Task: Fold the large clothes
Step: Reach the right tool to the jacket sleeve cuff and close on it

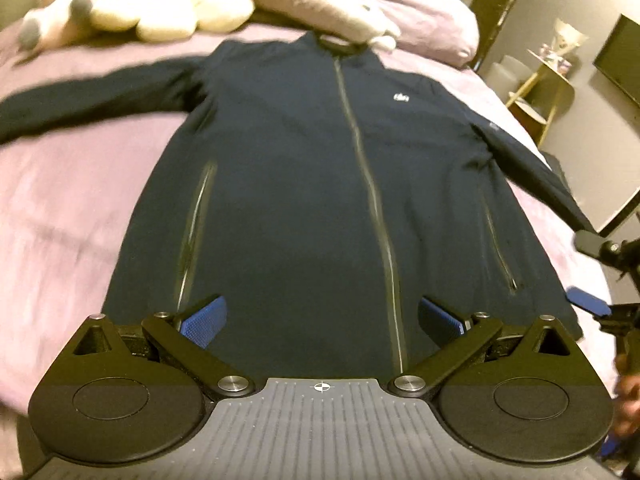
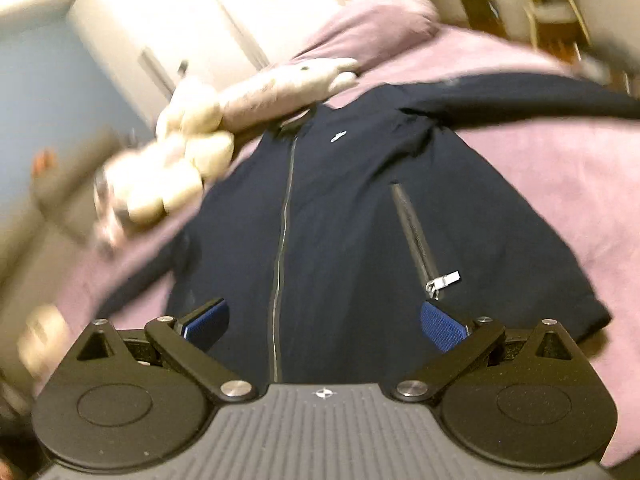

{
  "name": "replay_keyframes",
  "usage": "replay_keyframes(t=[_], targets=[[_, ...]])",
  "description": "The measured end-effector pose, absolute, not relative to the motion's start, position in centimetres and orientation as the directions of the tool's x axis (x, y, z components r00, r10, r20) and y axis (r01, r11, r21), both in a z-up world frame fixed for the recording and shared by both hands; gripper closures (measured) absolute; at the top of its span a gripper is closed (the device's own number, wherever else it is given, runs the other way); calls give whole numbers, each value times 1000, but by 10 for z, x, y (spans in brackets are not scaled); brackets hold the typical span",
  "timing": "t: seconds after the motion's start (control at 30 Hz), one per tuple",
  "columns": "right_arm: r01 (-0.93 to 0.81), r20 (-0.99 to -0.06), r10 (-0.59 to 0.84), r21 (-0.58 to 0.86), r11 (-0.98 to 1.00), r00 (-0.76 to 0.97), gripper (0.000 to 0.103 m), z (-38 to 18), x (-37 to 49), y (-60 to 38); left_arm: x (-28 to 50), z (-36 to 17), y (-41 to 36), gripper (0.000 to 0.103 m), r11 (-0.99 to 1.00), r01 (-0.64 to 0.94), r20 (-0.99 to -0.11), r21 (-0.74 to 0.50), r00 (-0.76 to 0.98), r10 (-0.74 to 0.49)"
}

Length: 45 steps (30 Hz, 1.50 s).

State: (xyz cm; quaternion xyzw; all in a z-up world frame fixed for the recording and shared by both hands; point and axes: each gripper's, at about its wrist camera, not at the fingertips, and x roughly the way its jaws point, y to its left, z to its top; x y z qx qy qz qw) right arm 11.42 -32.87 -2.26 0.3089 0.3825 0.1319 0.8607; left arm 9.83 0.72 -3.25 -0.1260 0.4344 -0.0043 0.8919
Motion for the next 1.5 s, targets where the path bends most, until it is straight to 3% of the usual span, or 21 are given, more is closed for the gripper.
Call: replay_keyframes(t=[0.1,0.27,0.33,0.4,0.53,0.57,0.63,0.7,0.77,0.83,0.93,1.03,1.13,1.27,1.37,1.4,1.47,1.5], targets=[[168,-593,398,678,716,700,1,-42,152,-383,145,-34,3,0,968,-107,-772,-227,626,-112],[361,-529,203,766,532,824,2,-78,196,-490,217,-48,-4,0,966,-113,-727,-233,680,-96],[420,-526,127,782,460,841,17,-94,210,-527,243,-57,-8,0,970,-125,-726,-206,685,-66],[497,-561,34,758,423,827,38,-108,221,-555,265,-69,-10,0,970,-146,-727,-193,685,-42],[530,-536,-41,815,233,843,49,-149,237,-600,295,-93,-9,0,957,-177,-748,-232,661,-59],[526,-526,-56,827,197,849,57,-156,239,-605,300,-99,-8,0,955,-190,-761,-229,647,-54],[510,-501,-95,851,126,860,62,-170,244,-618,309,-108,-6,0,954,-202,-776,-220,629,-46],[520,-510,-111,851,79,853,85,-180,251,-627,310,-113,-5,0,960,-193,-771,-204,635,-36],[545,-537,-100,832,99,838,92,-191,257,-639,311,-115,-5,0,968,-168,-771,-187,636,-39],[596,-586,-117,768,235,801,93,-174,271,-635,313,-119,-5,0,978,-129,-780,-166,624,-50],[676,-671,-247,507,535,699,92,-136,303,-604,310,-119,-5,0,988,-73,-776,-138,628,-61],[619,-628,-322,334,711,708,92,-96,320,-561,308,-111,2,0,978,-93,-770,-185,632,-86],[419,-538,-293,125,899,791,93,-58,336,-489,308,-102,16,0,961,-134,-764,-243,637,-105],[15,-491,-70,-114,993,868,92,-48,348,-367,303,-88,28,0,959,-148,-736,-243,672,-83],[-226,-524,59,-262,938,850,91,-71,351,-282,299,-78,36,0,958,-143,-723,-247,685,-84],[-271,-547,72,-293,917,834,87,-78,350,-257,298,-76,39,0,958,-140,-720,-250,689,-87],[-334,-615,35,-379,863,788,75,-108,360,-230,298,-73,42,0,956,-131,-716,-261,691,-100],[-345,-635,-4,-424,837,772,75,-124,364,-220,299,-71,43,0,952,-124,-710,-279,694,-117]])
